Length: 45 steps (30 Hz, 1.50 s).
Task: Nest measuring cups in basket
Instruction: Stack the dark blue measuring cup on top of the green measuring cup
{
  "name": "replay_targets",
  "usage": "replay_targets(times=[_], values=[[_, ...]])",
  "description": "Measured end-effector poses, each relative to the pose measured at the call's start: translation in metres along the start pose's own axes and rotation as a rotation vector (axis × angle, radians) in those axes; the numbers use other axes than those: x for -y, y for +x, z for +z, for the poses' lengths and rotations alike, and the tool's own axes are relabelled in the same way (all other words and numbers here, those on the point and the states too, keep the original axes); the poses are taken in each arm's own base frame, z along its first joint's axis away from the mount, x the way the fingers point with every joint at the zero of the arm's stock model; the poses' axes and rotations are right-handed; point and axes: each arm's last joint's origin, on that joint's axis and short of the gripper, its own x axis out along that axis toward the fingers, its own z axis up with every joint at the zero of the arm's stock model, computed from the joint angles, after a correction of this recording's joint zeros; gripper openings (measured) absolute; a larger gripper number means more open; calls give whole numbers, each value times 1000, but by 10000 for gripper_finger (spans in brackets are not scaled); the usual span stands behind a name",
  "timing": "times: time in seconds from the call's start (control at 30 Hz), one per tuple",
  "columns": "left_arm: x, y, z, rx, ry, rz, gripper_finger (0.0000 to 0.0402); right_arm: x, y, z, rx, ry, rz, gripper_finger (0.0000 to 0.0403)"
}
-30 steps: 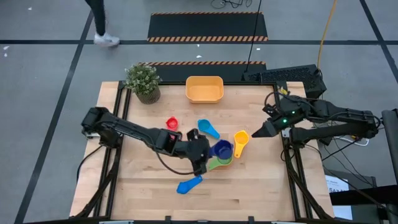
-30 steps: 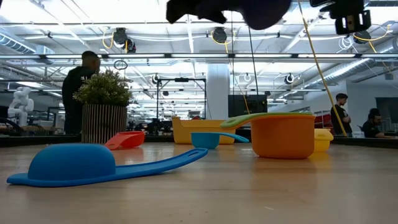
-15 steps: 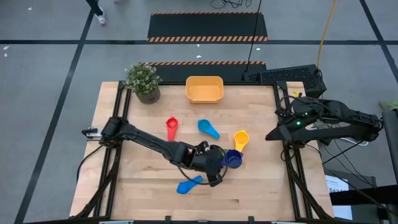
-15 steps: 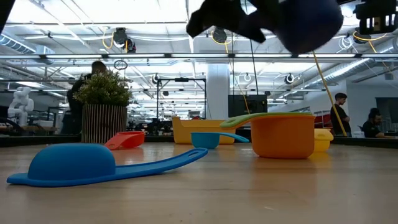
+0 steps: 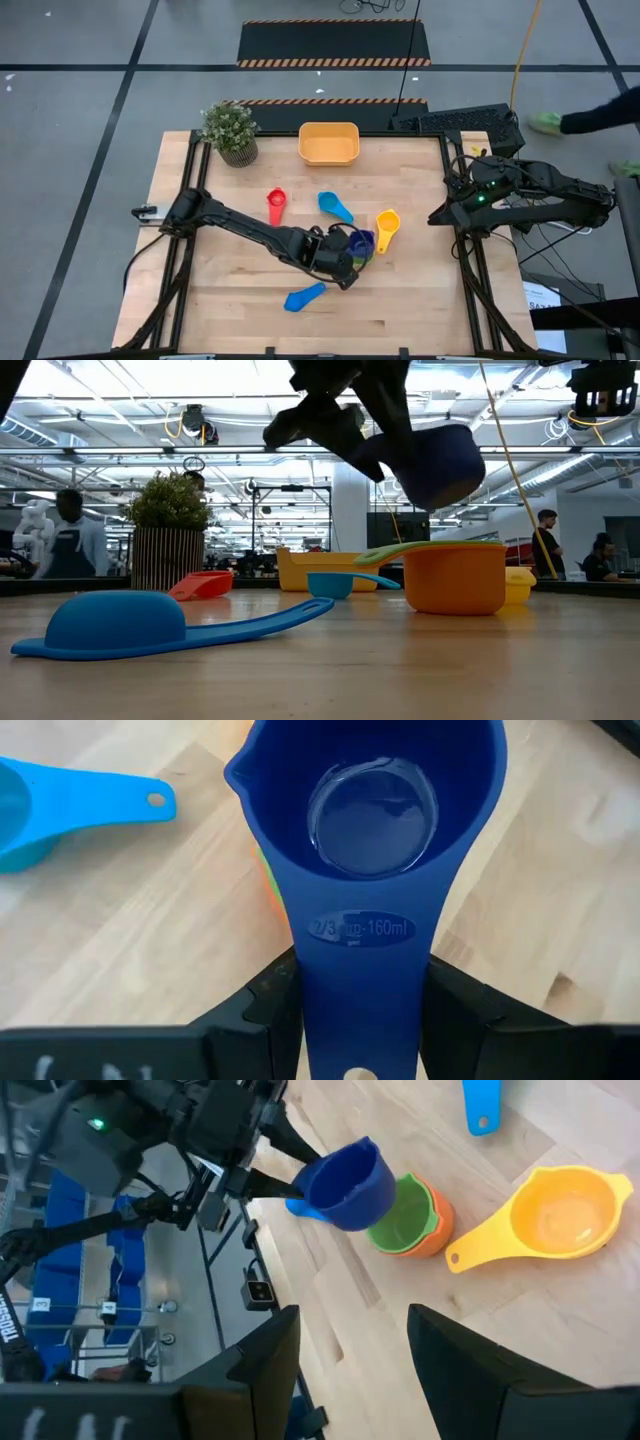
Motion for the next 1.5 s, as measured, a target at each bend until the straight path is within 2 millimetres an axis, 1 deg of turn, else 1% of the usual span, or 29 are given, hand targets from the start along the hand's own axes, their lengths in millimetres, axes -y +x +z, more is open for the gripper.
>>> replay_targets(times=[0.07, 0.13, 0.2, 0.3, 0.6, 0.8, 1.0, 1.13, 1.37, 1.5], values=[[4, 2, -1, 17, -40, -26, 145, 0, 0, 0, -1, 0, -1, 181], [5, 4, -4, 8, -60, -17, 145, 0, 0, 0, 0, -3, 0, 181], [7, 9, -8, 9, -85, -15, 148, 0, 0, 0, -1, -13, -1, 181], [7, 15, -14, -10, -78, 7, 151, 0, 0, 0, -1, -29, -1, 181], [7, 33, -20, -12, -94, 24, 151, 0, 0, 0, -1, -32, -4, 181], [8, 40, -22, -14, -102, 22, 151, 1, 0, -1, -1, -32, -4, 181], [7, 40, -23, -15, -125, 35, 154, 1, 0, -1, -1, -36, -4, 181], [6, 40, -23, -3, -153, 48, 175, 1, 0, 0, 1, -36, -6, 181], [6, 40, -23, -5, -155, 51, 237, 1, 0, 0, 1, -36, -6, 181], [7, 40, -23, -59, -199, 11, 263, 1, 0, 0, 1, -45, -6, 181]])
